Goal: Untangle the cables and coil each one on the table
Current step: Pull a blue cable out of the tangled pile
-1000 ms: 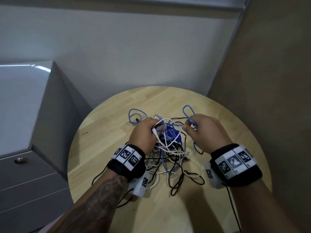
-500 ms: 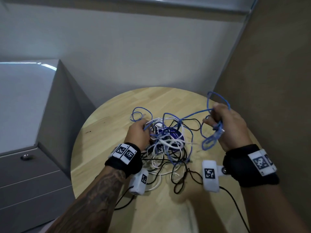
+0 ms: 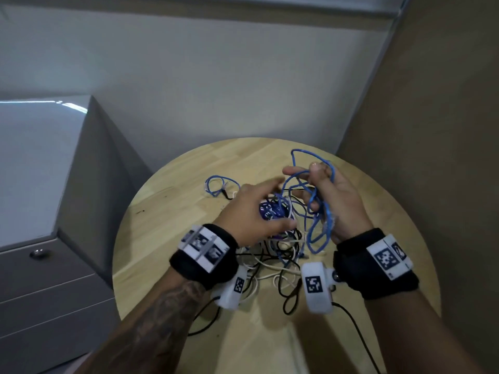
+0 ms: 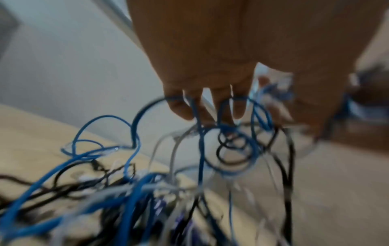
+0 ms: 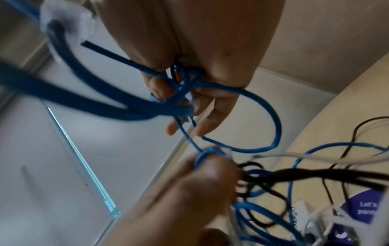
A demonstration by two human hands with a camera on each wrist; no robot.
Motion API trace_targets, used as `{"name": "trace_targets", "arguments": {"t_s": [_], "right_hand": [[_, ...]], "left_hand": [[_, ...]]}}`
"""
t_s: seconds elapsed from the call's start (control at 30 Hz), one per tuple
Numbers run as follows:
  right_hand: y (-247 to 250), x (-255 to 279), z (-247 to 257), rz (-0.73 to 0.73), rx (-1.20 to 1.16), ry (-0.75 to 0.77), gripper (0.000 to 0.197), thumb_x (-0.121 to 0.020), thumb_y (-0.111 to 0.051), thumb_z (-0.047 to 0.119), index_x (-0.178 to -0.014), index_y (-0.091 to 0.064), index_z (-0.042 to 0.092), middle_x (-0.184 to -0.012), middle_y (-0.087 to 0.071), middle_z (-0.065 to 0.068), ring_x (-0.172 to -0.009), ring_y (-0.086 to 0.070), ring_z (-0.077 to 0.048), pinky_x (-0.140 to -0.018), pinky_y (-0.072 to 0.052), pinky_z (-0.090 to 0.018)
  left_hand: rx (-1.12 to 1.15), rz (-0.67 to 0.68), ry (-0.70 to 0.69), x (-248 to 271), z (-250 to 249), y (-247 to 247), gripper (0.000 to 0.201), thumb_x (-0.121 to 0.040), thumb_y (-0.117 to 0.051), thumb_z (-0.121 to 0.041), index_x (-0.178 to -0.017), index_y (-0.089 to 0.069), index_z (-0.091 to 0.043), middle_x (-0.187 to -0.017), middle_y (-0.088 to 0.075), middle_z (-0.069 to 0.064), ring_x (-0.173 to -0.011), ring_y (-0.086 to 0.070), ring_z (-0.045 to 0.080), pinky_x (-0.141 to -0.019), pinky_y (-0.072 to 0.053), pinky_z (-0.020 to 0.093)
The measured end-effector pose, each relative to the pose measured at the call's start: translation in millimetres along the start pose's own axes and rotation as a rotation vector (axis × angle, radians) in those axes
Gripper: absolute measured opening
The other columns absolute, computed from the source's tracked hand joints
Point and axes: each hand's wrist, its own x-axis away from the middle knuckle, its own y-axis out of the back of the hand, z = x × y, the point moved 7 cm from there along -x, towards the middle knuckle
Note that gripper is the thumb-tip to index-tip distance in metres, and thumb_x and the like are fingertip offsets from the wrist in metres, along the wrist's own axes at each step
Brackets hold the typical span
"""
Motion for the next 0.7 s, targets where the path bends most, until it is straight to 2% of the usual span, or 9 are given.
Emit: {"name": "trace_targets", "arguments": {"t_s": [0.07, 0.13, 0.2, 0.27, 0.33, 0.43, 0.57, 0.63, 0.7], "right_hand": [[-1.3, -0.7, 3.7, -0.007, -0.047, 0.018, 0.02, -0.108, -0.043, 0.027, -0.103, -0.049, 0.008, -0.106, -0.076, -0.006, -0.043, -0.036, -0.009, -0.073, -0.05, -0.035], [8.4, -3.1, 5.0, -0.068, -0.084, 0.034, 0.018, -0.107, -0.044, 0.024, -0.095, -0.049, 0.012, -0.083, -0.069, 0.0, -0.043, -0.037, -0.009, -0.068, -0.041, -0.038], [22.8, -4.1, 8.3, -0.143, 0.01, 0.077, 0.021, -0.104, -0.053, 0.019, -0.085, -0.045, 0.019, -0.068, -0.051, 0.001, -0.047, -0.039, -0.012, -0.06, -0.039, -0.034], [29.3, -4.6, 9.0, -0.117, 0.358, 0.16, 0.029, -0.096, -0.067, 0.016, -0.081, -0.042, 0.021, -0.066, -0.043, 0.002, -0.053, -0.041, -0.014, -0.06, -0.04, -0.033], [23.5, -5.1, -4.9, 0.021, 0.732, 0.145, 0.023, -0.088, -0.074, 0.025, -0.084, -0.051, 0.026, -0.061, -0.046, 0.005, -0.054, -0.045, -0.014, -0.058, -0.043, -0.034], [19.0, -4.5, -21.0, 0.111, 1.1, 0.081, 0.012, -0.091, -0.066, 0.039, -0.084, -0.062, 0.03, -0.063, -0.058, 0.002, -0.064, -0.057, -0.02, -0.062, -0.048, -0.036], [19.6, -4.6, -12.1, 0.087, 1.172, 0.132, 0.013, -0.09, -0.067, 0.047, -0.089, -0.059, 0.038, -0.06, -0.05, 0.01, -0.061, -0.05, -0.006, -0.056, -0.036, -0.028], [16.8, -3.3, -16.9, 0.106, 1.255, 0.099, 0.014, -0.093, -0.064, 0.049, -0.089, -0.061, 0.036, -0.062, -0.05, 0.009, -0.066, -0.052, -0.015, -0.06, -0.037, -0.031], [15.3, -4.5, -21.7, 0.076, 1.228, 0.098, 0.023, -0.098, -0.057, 0.044, -0.084, -0.058, 0.026, -0.065, -0.052, 0.003, -0.071, -0.053, -0.024, -0.061, -0.04, -0.035]], "left_hand": [[-0.173, -0.04, 0.054, 3.2, 10.8, -11.6, 0.054, -0.067, -0.063, -0.053, -0.118, -0.054, -0.038, -0.107, -0.063, -0.009, -0.105, -0.051, 0.014, -0.09, -0.049, 0.036], [-0.192, -0.119, 0.087, 4.8, 17.9, -9.0, 0.039, -0.069, -0.057, -0.046, -0.108, -0.055, -0.037, -0.097, -0.063, -0.009, -0.099, -0.052, 0.015, -0.082, -0.052, 0.038], [-0.214, -0.183, 0.051, 5.2, 16.9, -1.0, 0.032, -0.076, -0.057, -0.038, -0.108, -0.06, -0.037, -0.097, -0.066, -0.012, -0.101, -0.051, 0.014, -0.08, -0.051, 0.037], [-0.253, -0.235, -0.002, 7.0, 13.0, 8.9, 0.026, -0.085, -0.061, -0.032, -0.111, -0.065, -0.034, -0.097, -0.068, -0.012, -0.102, -0.052, 0.015, -0.079, -0.05, 0.038], [-0.284, -0.282, -0.067, 9.7, 9.4, 16.7, 0.019, -0.089, -0.061, -0.028, -0.106, -0.07, -0.028, -0.097, -0.07, -0.008, -0.099, -0.057, 0.02, -0.077, -0.051, 0.041], [-0.302, -0.317, -0.179, 13.0, 7.5, 18.8, 0.013, -0.086, -0.064, -0.018, -0.095, -0.074, -0.022, -0.102, -0.065, -0.006, -0.095, -0.058, 0.023, -0.075, -0.05, 0.038], [-0.319, -0.371, -0.295, 15.4, 2.5, 20.3, 0.016, -0.088, -0.064, -0.02, -0.098, -0.076, -0.023, -0.097, -0.058, -0.003, -0.089, -0.053, 0.024, -0.072, -0.044, 0.034], [-0.285, -0.362, -0.298, 16.4, 2.9, 20.7, 0.018, -0.089, -0.063, -0.02, -0.102, -0.075, -0.024, -0.096, -0.058, -0.004, -0.088, -0.056, 0.022, -0.07, -0.045, 0.033], [-0.294, -0.333, -0.271, 16.5, 6.5, 18.1, 0.017, -0.091, -0.061, -0.024, -0.103, -0.074, -0.026, -0.095, -0.057, -0.007, -0.084, -0.058, 0.019, -0.066, -0.047, 0.034]]}}
